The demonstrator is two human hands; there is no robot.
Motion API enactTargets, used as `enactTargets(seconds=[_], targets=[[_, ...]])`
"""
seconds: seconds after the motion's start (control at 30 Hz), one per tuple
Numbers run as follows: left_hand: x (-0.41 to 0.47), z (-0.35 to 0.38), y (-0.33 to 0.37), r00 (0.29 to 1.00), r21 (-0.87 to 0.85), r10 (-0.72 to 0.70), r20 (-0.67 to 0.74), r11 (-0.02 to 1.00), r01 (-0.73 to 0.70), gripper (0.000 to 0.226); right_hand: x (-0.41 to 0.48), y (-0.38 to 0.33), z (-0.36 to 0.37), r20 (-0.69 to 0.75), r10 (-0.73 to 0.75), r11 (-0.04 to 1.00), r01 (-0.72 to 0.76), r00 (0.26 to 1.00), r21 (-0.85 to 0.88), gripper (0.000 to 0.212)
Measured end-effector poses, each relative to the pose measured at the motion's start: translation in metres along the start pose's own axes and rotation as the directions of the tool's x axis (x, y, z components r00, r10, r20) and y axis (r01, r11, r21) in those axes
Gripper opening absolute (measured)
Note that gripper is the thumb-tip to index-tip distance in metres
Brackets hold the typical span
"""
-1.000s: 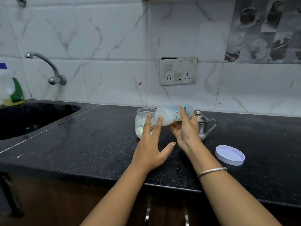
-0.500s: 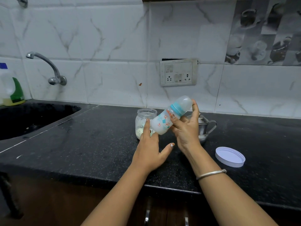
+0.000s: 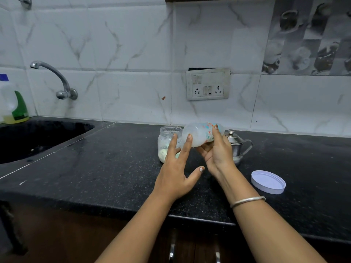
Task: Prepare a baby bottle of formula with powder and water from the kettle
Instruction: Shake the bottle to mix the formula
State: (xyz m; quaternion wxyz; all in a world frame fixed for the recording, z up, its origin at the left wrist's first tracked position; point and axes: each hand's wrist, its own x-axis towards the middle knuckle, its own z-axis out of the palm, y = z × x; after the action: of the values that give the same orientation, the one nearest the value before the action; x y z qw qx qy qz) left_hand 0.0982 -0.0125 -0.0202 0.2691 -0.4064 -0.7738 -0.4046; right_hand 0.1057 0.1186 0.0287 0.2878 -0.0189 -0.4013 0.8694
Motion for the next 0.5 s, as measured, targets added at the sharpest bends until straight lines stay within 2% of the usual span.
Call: enactTargets(seconds=[0.13, 0.23, 0.3, 0.4, 0.5], targets=[[-0.0004, 0.0034, -0.0013, 1.0, 0.03, -0.002, -0.009, 1.0, 0.002, 0.087, -0.0012, -0.0012, -0.001, 0.026, -0.075, 0.997, 0.076, 0.997, -0.03, 0.039], [-0.0002, 0.0042, -0.0017, 0.998, 0.068, -0.056, 0.032, 0.996, 0.054, 0.082, -0.0025, -0.0023, -0.0003, 0.064, -0.118, 0.992, 0.121, 0.991, -0.043, 0.07], [0.0001, 0.0042, -0.0024, 0.992, 0.102, -0.109, 0.06, 0.989, 0.103, 0.074, -0.0029, -0.0019, 0.001, 0.086, -0.12, 0.991, 0.124, 0.989, -0.046, 0.08], [0.0007, 0.0047, -0.0026, 0.987, 0.113, -0.131, 0.096, 0.986, 0.12, 0.074, -0.0007, -0.0013, 0.0004, 0.086, -0.122, 0.991, 0.125, 0.989, -0.042, 0.083], [0.0003, 0.0042, -0.0011, 0.994, 0.068, -0.088, 0.063, 0.994, 0.084, 0.085, -0.0002, -0.001, -0.0016, 0.065, -0.111, 0.993, 0.114, 0.992, -0.036, 0.073]])
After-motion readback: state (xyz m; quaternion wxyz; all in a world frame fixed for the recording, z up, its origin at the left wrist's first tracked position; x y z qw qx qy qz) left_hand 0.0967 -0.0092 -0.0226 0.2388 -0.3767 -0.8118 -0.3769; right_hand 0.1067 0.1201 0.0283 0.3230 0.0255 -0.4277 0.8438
